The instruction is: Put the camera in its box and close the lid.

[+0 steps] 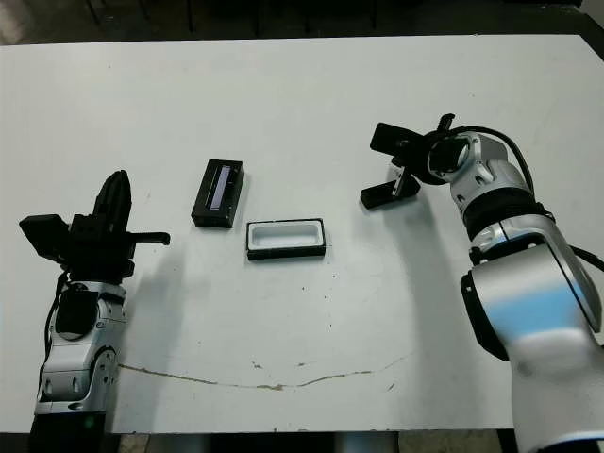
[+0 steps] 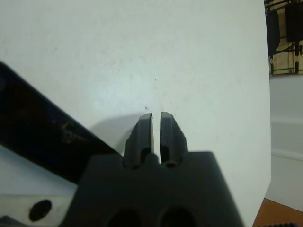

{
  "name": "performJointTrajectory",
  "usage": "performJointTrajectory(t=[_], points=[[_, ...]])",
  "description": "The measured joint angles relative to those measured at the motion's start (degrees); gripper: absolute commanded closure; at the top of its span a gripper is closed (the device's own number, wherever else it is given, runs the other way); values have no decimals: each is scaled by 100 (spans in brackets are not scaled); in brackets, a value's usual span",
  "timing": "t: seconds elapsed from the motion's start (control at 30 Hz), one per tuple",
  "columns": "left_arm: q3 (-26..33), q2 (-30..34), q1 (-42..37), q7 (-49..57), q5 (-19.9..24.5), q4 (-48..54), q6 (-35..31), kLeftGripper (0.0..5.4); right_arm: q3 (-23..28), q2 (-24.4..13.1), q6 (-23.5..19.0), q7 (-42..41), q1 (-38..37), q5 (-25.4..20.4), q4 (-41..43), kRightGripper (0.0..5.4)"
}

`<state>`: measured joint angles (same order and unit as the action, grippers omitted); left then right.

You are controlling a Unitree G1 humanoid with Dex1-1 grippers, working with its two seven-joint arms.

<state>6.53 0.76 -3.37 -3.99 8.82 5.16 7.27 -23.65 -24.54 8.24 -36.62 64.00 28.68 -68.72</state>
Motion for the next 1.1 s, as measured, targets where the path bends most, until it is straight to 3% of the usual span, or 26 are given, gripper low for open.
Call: performJointTrajectory(t=[0.33,0.7,0.9,1.1], points=[[-78,-39,-2,6,-31,-62,22,539,-7,-332,119,-499,-380,-57,559,540],[-112,-91,5,28,-95,-118,101,539,14,-535,-176,-815,-826,-142,1416,540],[-112,-115,13,51,-84,-127,129,539,139,-761,-294,-1171,-1205,-394,2072,540],[-110,-122,45,82,-83,-112,115,539,326,-1049,-155,-1581,-1743,-827,2837,540]])
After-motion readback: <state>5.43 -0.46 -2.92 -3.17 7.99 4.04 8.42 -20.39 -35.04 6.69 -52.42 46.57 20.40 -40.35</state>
